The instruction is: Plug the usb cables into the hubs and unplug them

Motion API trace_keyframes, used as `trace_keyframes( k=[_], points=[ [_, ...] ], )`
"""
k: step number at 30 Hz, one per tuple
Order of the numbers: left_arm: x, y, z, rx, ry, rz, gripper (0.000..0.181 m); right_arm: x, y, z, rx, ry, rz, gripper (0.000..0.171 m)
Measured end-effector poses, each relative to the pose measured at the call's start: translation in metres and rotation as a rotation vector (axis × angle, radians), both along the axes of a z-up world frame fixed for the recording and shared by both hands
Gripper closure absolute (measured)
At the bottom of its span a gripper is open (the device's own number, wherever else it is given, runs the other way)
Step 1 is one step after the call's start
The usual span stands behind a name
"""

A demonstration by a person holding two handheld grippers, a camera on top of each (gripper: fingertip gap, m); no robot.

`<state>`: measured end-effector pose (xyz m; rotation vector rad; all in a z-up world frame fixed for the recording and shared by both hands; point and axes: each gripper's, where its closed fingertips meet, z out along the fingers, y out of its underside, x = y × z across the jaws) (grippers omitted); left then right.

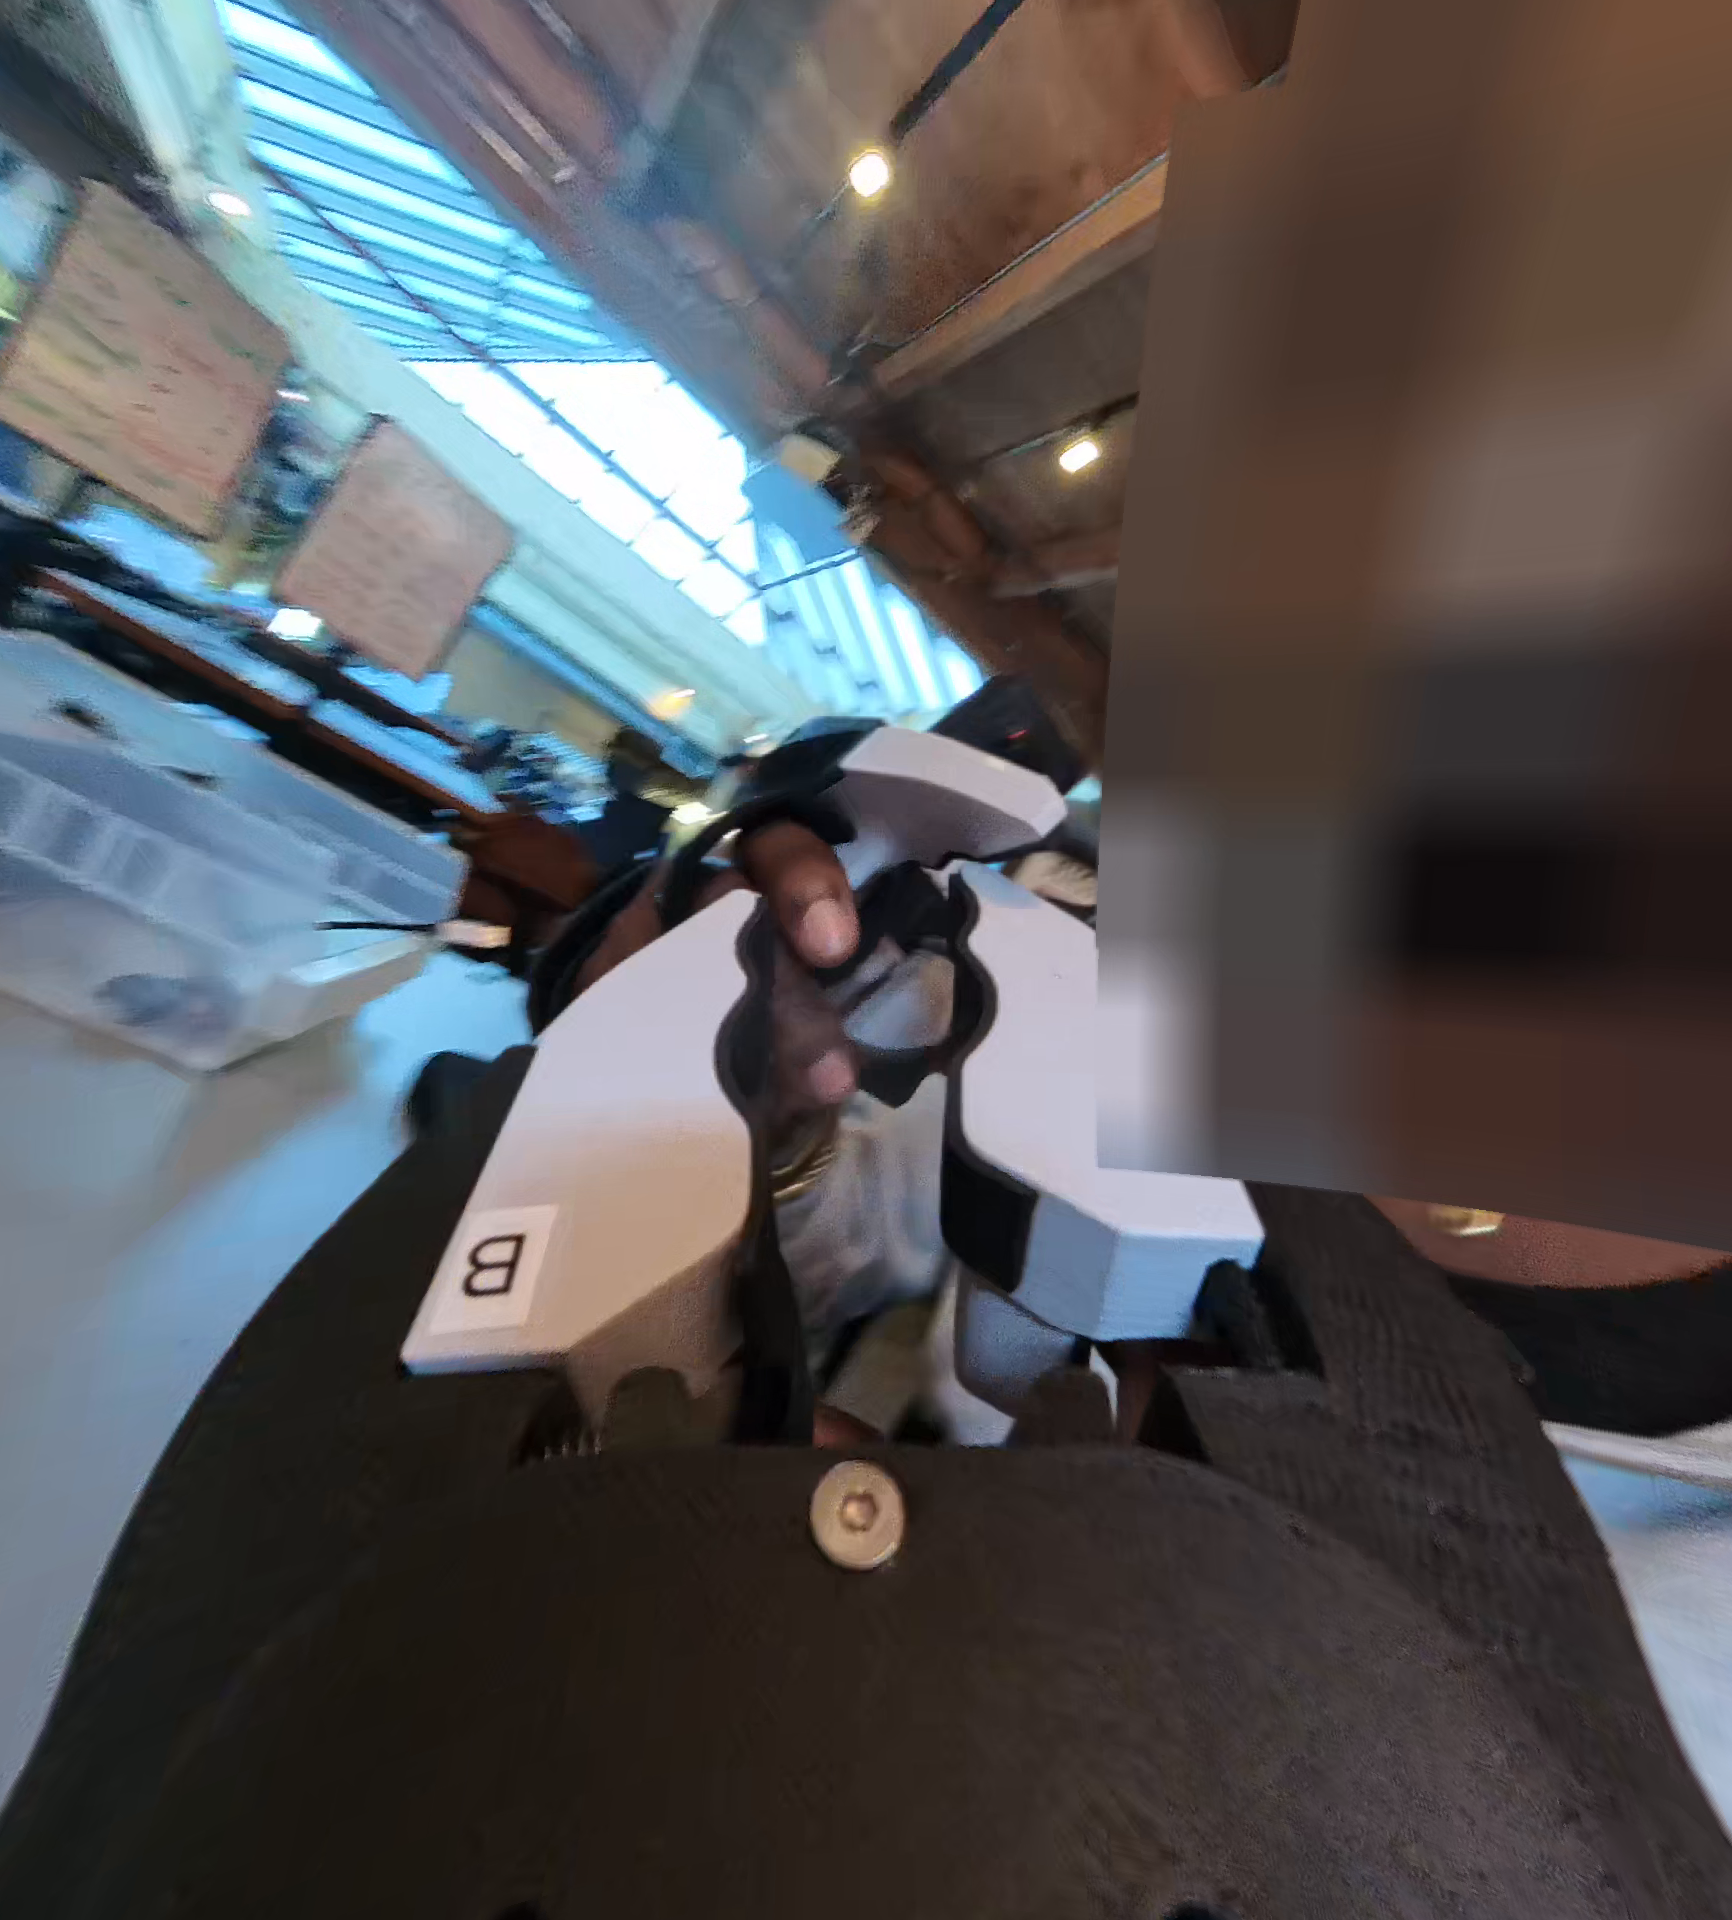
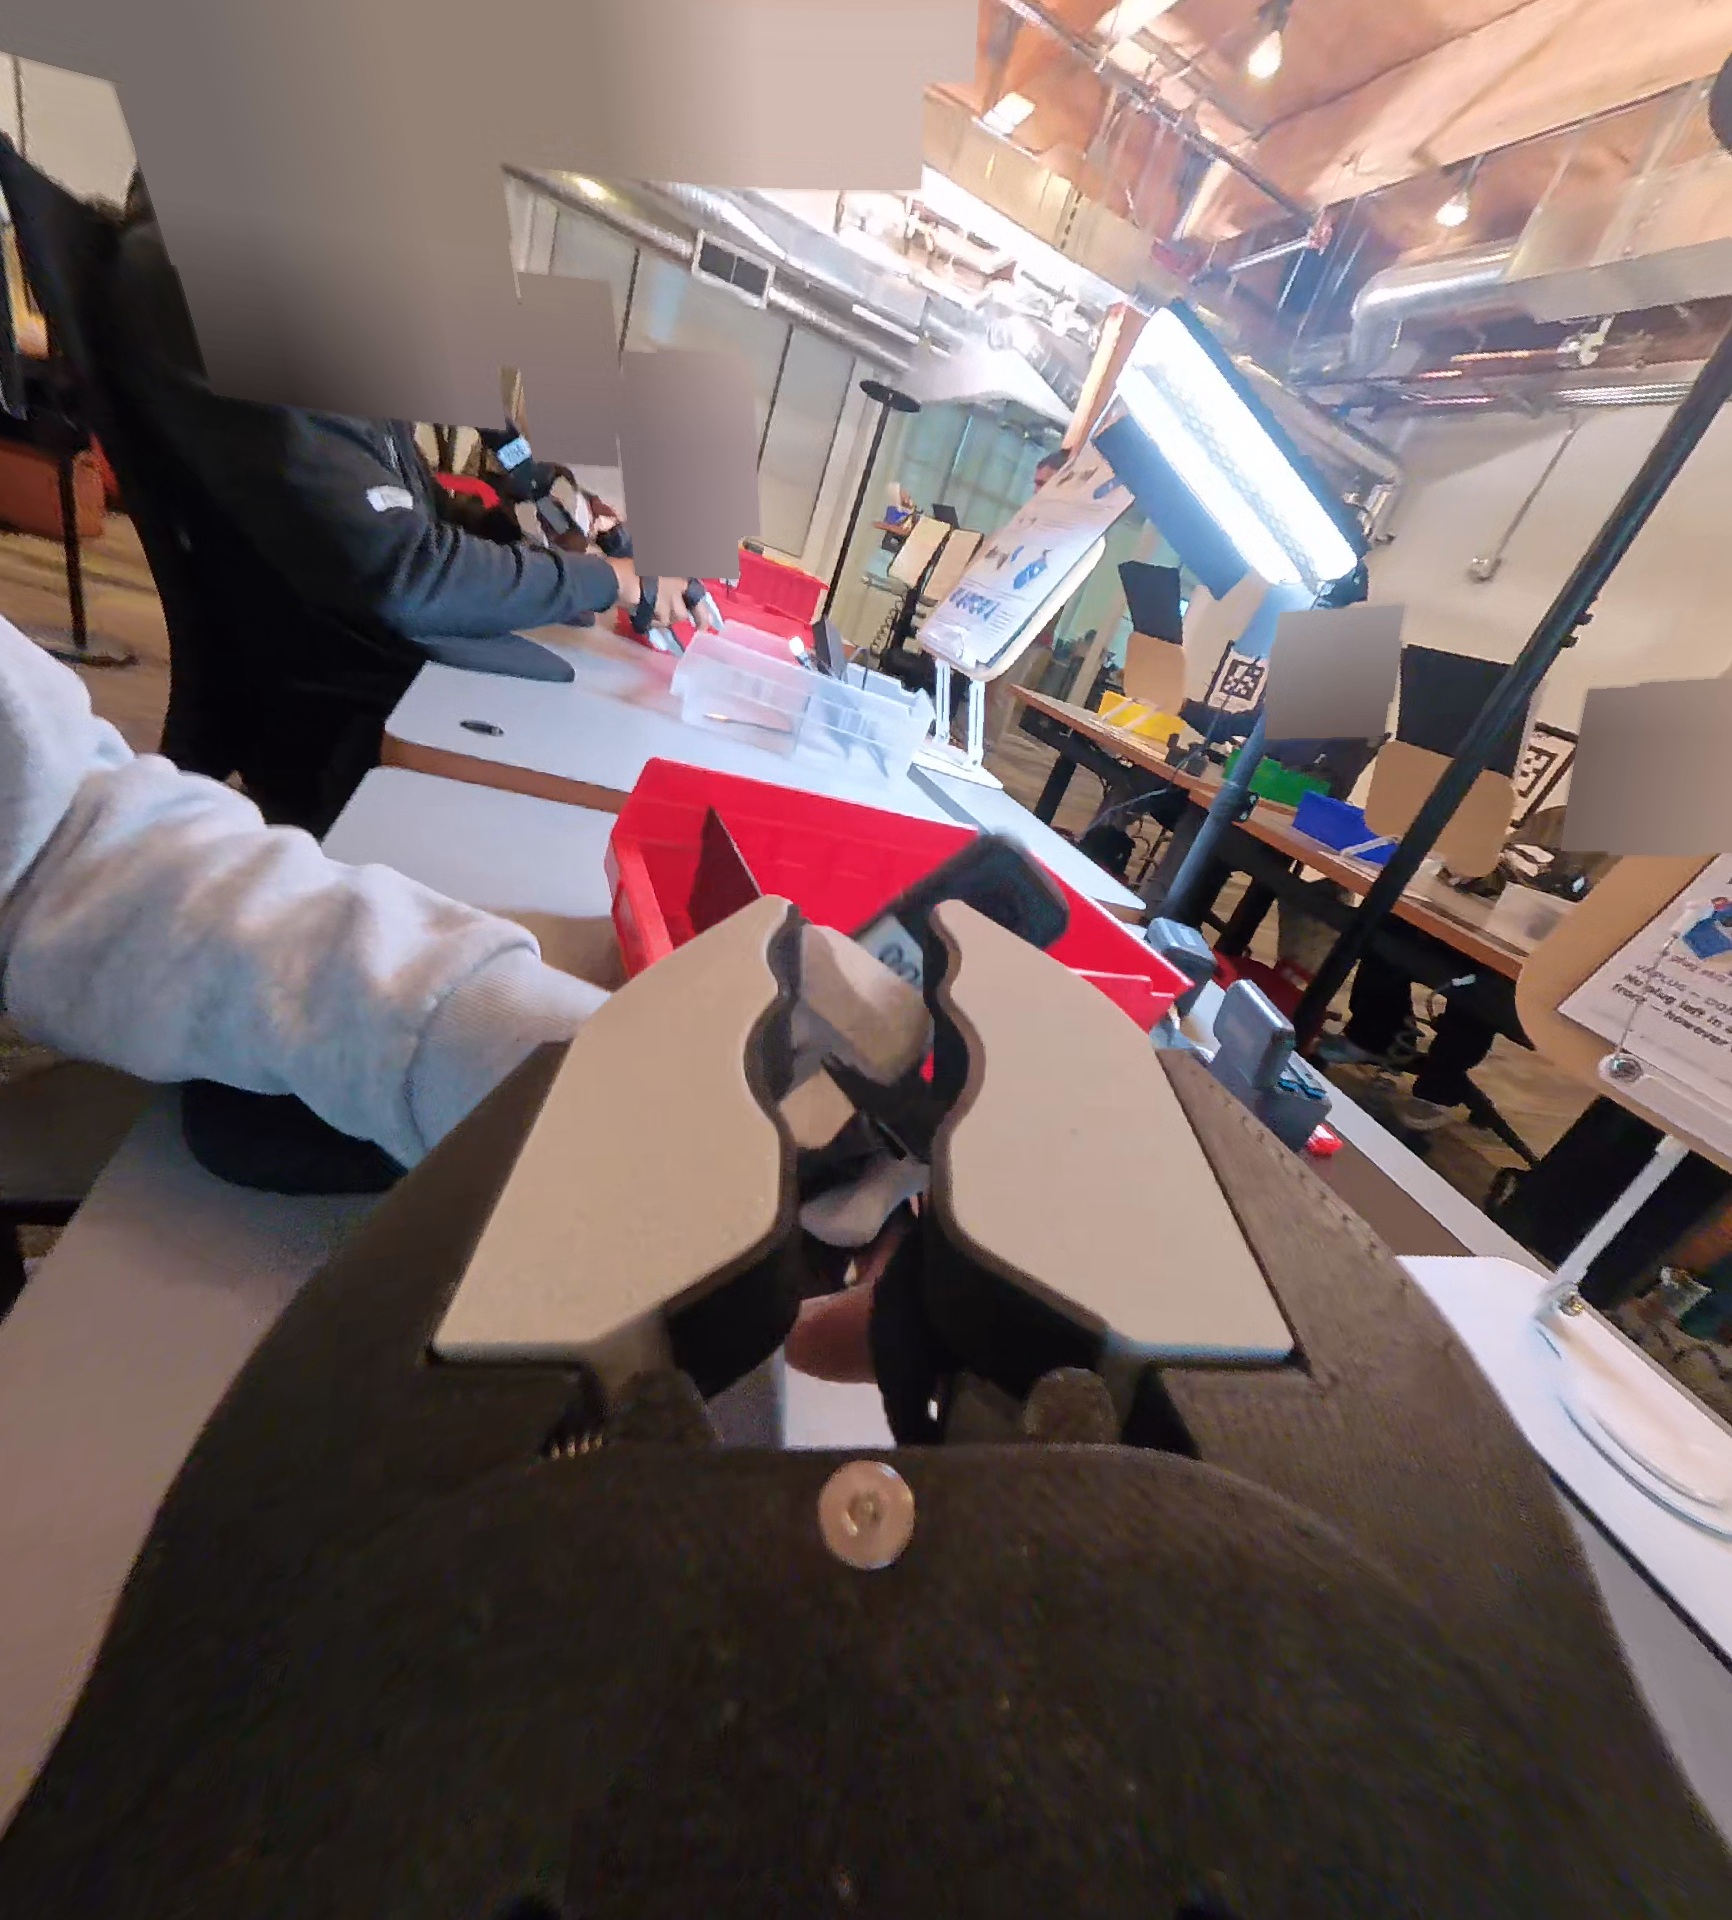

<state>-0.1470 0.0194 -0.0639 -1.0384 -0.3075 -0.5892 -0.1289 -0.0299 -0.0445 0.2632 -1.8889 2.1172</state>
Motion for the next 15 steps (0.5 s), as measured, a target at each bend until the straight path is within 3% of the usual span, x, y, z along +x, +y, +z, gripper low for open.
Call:
trace_keyframes(
  k=[1,4,8,12,15],
  points=[
    [-0.004,0.003,-0.005,-0.066,0.055,0.077,0.149,-0.001,-0.001,-0.004,0.018,0.014,-0.001,0.148],
    [-0.026,0.002,-0.021,-0.314,0.289,0.421,0.146,-0.010,0.000,-0.015,0.048,0.032,-0.017,0.146],
    [-0.050,-0.008,-0.029,-0.553,0.424,0.718,0.149,-0.040,0.006,-0.024,0.049,-0.087,-0.075,0.143],
    [-0.078,-0.028,-0.044,-0.725,0.384,0.934,0.152,-0.055,0.007,-0.038,0.078,-0.244,-0.051,0.151],
    [-0.096,-0.054,-0.049,-0.832,0.338,1.102,0.154,-0.079,0.014,-0.041,0.049,-0.409,-0.130,0.155]
  ],
)
